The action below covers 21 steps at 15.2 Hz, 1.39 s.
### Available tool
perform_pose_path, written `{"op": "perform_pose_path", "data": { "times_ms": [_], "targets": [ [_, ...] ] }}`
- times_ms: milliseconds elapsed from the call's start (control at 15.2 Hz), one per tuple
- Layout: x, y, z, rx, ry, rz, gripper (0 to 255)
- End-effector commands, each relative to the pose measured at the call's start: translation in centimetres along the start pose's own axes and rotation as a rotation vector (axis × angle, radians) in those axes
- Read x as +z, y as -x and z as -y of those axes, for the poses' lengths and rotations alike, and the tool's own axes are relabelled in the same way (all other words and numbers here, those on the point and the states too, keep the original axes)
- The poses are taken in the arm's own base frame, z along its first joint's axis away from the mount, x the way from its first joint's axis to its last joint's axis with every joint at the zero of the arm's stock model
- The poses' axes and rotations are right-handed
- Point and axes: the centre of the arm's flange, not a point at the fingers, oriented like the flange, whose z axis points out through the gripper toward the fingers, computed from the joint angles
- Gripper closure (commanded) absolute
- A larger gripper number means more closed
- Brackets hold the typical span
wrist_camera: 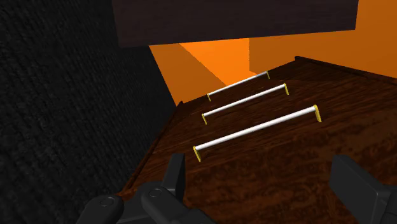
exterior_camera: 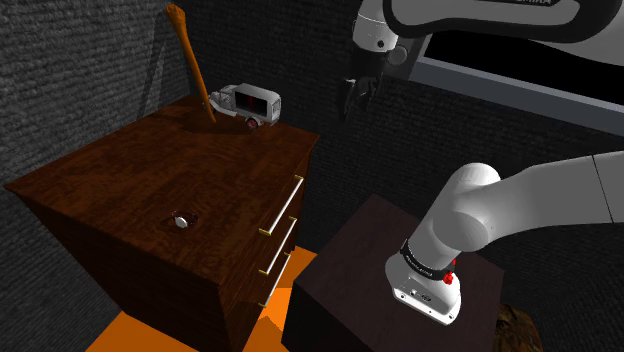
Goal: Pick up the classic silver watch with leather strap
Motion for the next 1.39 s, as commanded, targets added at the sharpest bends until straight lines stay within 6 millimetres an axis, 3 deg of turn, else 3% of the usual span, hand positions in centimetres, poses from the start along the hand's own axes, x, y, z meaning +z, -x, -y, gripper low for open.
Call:
{"op": "perform_pose_path", "data": {
  "times_ms": [0,1320],
  "targets": [
    [0.0,0.0,0.0,0.0,0.0,0.0,0],
    [11.6,-11.7,20.7,-0.078,0.024,-0.033,0]
  ]
}}
